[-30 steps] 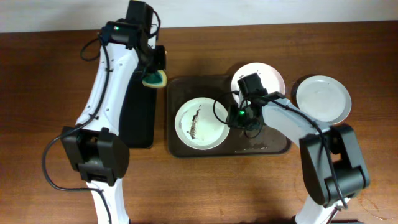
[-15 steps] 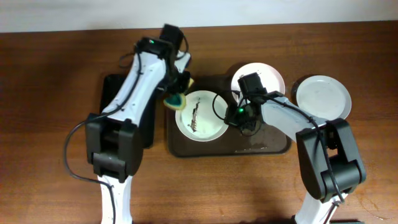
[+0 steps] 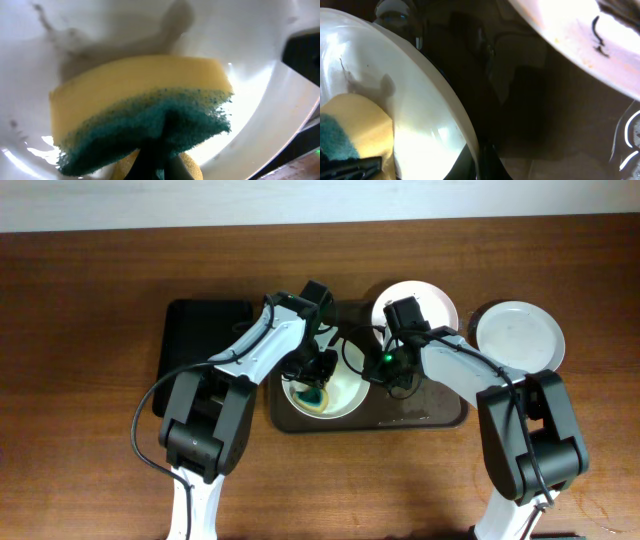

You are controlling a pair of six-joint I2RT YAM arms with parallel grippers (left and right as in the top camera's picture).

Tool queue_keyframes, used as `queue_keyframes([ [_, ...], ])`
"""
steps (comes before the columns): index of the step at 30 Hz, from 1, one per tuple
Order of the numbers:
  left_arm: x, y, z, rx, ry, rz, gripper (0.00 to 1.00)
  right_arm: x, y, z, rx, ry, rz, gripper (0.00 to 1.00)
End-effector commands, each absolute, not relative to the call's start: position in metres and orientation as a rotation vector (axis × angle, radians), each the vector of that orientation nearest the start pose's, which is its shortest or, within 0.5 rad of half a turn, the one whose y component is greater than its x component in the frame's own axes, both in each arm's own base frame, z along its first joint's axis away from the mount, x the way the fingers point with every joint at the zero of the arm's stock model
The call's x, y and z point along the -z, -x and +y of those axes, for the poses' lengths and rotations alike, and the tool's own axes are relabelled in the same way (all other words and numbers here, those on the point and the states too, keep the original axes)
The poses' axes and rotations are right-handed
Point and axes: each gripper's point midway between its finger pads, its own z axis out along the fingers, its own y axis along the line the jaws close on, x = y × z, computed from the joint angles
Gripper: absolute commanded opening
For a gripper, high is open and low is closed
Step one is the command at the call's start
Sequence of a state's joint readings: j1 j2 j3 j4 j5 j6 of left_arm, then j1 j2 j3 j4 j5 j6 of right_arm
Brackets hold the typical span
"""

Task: Clean dirty plates on tray and stack at the side
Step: 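Scrub the second plate with the sponge in the left gripper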

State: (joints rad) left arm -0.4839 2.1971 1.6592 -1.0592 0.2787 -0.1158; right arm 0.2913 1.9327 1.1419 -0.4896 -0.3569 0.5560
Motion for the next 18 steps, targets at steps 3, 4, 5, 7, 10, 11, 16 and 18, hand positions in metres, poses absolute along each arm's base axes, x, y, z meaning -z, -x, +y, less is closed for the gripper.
queue_keyframes([
  [3,-0.007,-0.367,-0.26,0.518,-0.439,3.058,0.0,0.009,-0.359,0.163,-0.608,-0.371,2.958,0.04],
  [4,-0.001,-0.401,-0.226,0.152,-0.056,2.984,0.0,0.009,-0.358,0.162,-0.594,-0.372,2.965,0.04],
  [5,-0.003,-0.414,-0.215,0.05,0.092,2.918,0.0,0.01,-0.357,0.161,-0.585,-0.372,2.969,0.04],
  [7,-0.016,-0.45,-0.208,-0.065,0.221,2.707,0.0,0.01,-0.357,0.16,-0.579,-0.373,2.97,0.04],
  [10,-0.035,-0.48,-0.201,-0.143,0.263,2.524,0.0,0.01,-0.357,0.16,-0.579,-0.373,2.97,0.04],
  [11,-0.037,-0.482,-0.196,-0.176,0.271,2.503,0.0,0.01,-0.357,0.16,-0.578,-0.373,2.97,0.04],
  [16,-0.01,-0.384,-0.281,0.502,-0.608,2.899,0.0,0.01,-0.357,0.16,-0.58,-0.373,2.97,0.04],
  [18,-0.013,-0.361,-0.284,0.594,-0.702,2.956,0.0,0.009,-0.358,0.162,-0.598,-0.37,2.966,0.04],
])
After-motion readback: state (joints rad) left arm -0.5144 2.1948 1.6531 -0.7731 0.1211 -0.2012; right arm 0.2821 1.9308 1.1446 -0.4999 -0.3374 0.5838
